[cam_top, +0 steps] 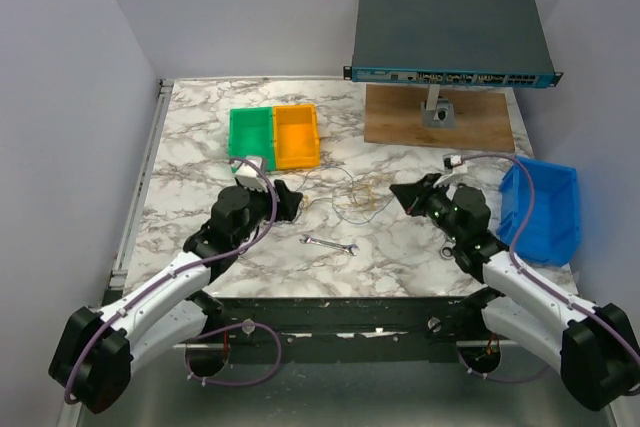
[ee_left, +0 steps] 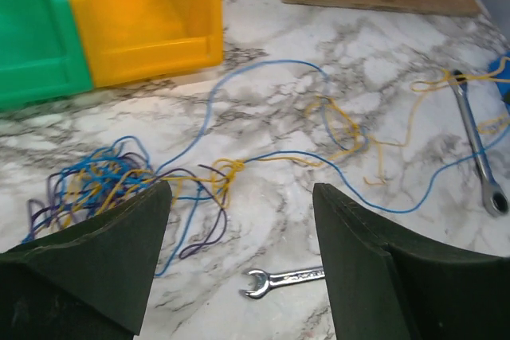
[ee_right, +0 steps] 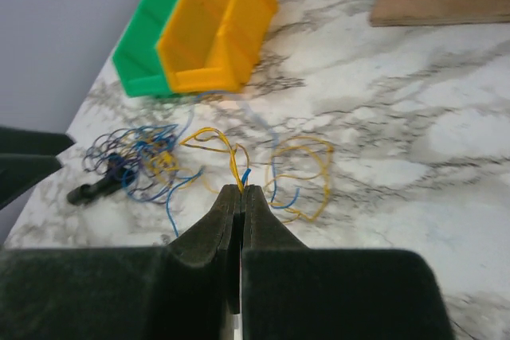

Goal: Untangle the cables

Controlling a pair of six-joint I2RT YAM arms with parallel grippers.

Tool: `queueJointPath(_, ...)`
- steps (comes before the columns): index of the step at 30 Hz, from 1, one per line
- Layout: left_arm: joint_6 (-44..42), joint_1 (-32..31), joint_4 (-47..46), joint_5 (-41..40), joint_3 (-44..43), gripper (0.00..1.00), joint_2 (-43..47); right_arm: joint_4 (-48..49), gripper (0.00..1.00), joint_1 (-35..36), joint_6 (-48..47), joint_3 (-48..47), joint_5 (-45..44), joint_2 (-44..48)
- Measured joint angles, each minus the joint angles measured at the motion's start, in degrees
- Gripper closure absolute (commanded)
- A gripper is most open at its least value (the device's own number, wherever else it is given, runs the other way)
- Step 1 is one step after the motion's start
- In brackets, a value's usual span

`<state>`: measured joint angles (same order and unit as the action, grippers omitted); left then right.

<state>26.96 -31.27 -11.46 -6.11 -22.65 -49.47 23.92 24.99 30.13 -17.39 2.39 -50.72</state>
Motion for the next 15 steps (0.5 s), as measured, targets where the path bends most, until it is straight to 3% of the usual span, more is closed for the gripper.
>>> queueJointPath(8, -3.2, -1.2, -9.3, 16.8, 0.0, 0.26, -5.0, 6.9, 0.99, 0.0, -0.4, -3.0, 20.2, -10.3)
queueJointPath(15, -3.8, -2.4, -15.5, 27.3, -0.4, 0.27, -8.0, 7.3, 0.99, 2.1, -0.4, -6.0, 27.6, -11.7)
